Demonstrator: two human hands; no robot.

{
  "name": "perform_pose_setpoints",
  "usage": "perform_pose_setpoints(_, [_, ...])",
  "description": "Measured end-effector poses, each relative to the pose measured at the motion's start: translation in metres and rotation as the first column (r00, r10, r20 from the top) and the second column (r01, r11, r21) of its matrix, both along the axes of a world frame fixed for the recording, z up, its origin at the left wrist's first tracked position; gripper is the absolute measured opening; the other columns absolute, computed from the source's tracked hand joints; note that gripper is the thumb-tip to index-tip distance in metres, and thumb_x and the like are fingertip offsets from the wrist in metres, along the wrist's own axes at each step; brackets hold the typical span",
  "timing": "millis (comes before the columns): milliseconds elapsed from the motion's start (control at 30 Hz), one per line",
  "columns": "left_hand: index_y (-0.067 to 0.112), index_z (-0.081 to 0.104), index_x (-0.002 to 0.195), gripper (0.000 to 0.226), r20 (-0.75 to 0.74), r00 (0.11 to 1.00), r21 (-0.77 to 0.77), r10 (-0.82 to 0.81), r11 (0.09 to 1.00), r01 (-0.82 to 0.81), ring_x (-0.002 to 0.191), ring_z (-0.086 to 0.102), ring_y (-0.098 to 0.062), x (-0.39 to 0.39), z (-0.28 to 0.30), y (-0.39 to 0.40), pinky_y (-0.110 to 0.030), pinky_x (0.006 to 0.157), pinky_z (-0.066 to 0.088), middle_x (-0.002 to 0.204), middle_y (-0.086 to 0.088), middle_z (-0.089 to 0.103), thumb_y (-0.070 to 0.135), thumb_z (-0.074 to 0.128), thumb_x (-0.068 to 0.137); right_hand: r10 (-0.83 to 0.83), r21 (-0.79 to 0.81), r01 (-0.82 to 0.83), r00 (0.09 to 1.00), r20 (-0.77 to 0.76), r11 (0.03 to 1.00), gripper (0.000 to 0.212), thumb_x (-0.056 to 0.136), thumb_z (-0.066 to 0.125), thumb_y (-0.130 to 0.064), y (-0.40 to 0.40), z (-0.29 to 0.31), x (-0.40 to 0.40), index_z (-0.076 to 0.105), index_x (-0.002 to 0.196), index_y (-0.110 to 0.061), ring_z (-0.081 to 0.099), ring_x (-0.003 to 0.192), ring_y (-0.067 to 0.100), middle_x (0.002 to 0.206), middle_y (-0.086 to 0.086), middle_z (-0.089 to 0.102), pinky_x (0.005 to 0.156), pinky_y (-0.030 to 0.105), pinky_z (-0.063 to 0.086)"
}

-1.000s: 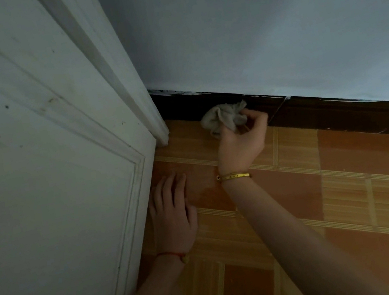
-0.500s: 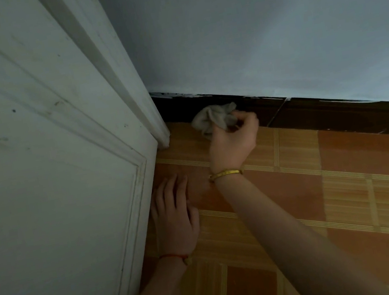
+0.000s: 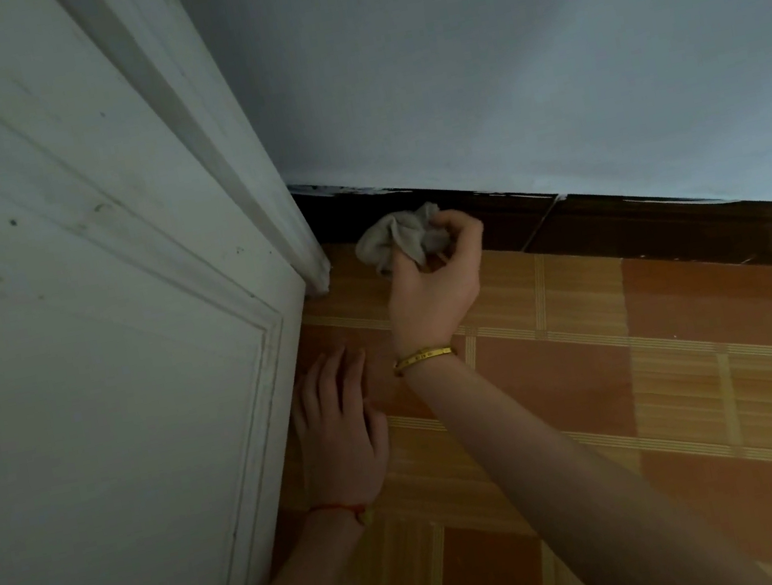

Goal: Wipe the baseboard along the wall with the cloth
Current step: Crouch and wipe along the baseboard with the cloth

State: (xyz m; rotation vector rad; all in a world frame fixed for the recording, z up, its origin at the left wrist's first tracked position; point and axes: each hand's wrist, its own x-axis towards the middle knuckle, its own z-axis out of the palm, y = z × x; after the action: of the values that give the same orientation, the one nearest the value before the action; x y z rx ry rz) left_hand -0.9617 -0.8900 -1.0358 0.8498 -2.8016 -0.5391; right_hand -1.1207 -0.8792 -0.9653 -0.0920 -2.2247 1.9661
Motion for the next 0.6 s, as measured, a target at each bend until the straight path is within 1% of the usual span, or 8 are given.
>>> perform_pose_setpoints(100, [0.014,0.049,0.144,0.056,0.000,1.000,0.017,0.000,1.000,0.000,0.135,0.039,-0.028,0.000,0.000,0.000,-0.055,0.107,0.040,0.148,-0.009,0.047,0.023,0.041,0.088,-0.069,0.011,0.068,0.998,0.009,0.998,0.033,0.076,0.072,-0.005,0.017,0.000,-0.010,0.056,0.103,-0.013,0.060,0.096,0.014,0.102,0.002,0.059,0.081,0.044,0.053])
perform_pose_setpoints(200, [0.014,0.049,0.144,0.056,-0.002,1.000,0.024,0.000,1.000,0.000,0.136,0.039,-0.029,0.001,0.000,0.001,-0.054,0.107,0.040,0.149,-0.009,0.046,0.024,0.041,0.089,-0.159,-0.010,0.160,0.987,0.031,0.987,0.032,0.077,0.075,-0.011,0.035,-0.002,-0.021,0.056,0.102,-0.013,0.060,0.097,0.011,0.103,0.001,0.059,0.083,0.041,0.054])
perform_pose_setpoints(267, [0.014,0.049,0.144,0.056,-0.002,1.000,0.018,0.000,1.000,0.000,0.136,0.039,-0.029,0.000,0.000,0.001,-0.055,0.107,0.039,0.149,-0.009,0.046,0.024,0.041,0.089,-0.175,-0.006,0.175,0.984,0.021,0.985,0.031,0.076,0.075,-0.011,0.034,0.000,-0.023,0.055,0.100,-0.014,0.059,0.094,0.011,0.102,0.000,0.058,0.083,0.037,0.054])
perform_pose_setpoints(333, [0.013,0.050,0.143,0.056,0.000,1.000,0.010,0.000,1.000,0.000,0.135,0.039,-0.029,0.000,0.001,0.002,-0.056,0.107,0.039,0.148,-0.010,0.047,0.024,0.041,0.089,-0.170,-0.001,0.170,0.985,0.001,0.985,0.030,0.074,0.074,-0.006,0.023,0.003,-0.022,0.056,0.098,-0.011,0.057,0.092,0.010,0.100,0.000,0.056,0.084,0.024,0.051])
perform_pose_setpoints(400, [0.013,0.050,0.143,0.056,0.003,1.000,0.004,0.000,1.000,0.000,0.135,0.039,-0.030,0.000,0.000,0.001,-0.056,0.108,0.039,0.148,-0.011,0.047,0.024,0.041,0.089,-0.112,0.032,0.112,0.994,-0.020,0.993,0.030,0.071,0.072,0.002,0.008,0.007,-0.017,0.058,0.096,-0.007,0.055,0.090,0.010,0.099,0.002,0.054,0.080,0.008,0.043])
perform_pose_setpoints(433, [0.013,0.050,0.143,0.056,0.005,1.000,0.000,-0.002,1.000,0.002,0.134,0.039,-0.031,0.000,0.000,0.001,-0.056,0.108,0.038,0.148,-0.011,0.047,0.024,0.041,0.088,-0.059,0.062,0.062,0.998,-0.035,0.996,0.030,0.070,0.071,0.005,0.003,0.008,-0.014,0.058,0.095,-0.006,0.055,0.090,0.012,0.099,0.002,0.054,0.079,0.008,0.042])
perform_pose_setpoints(533, [0.013,0.049,0.144,0.056,0.007,1.000,0.003,-0.004,1.000,0.004,0.134,0.040,-0.032,0.000,0.000,0.001,-0.056,0.108,0.038,0.148,-0.011,0.047,0.025,0.041,0.089,0.110,0.179,-0.091,0.989,-0.101,0.980,0.032,0.067,0.069,0.007,0.006,0.002,-0.010,0.059,0.095,-0.007,0.056,0.091,0.020,0.099,0.004,0.055,0.079,0.025,0.048])
perform_pose_setpoints(600, [0.013,0.049,0.143,0.056,0.000,1.000,0.015,-0.001,1.000,0.001,0.134,0.040,-0.032,0.000,0.000,0.001,-0.056,0.108,0.038,0.148,-0.011,0.047,0.024,0.040,0.090,0.217,0.287,-0.176,0.969,-0.118,0.942,0.032,0.068,0.068,0.005,0.025,-0.006,-0.011,0.060,0.097,-0.007,0.055,0.093,0.023,0.100,0.006,0.055,0.078,0.028,0.047])
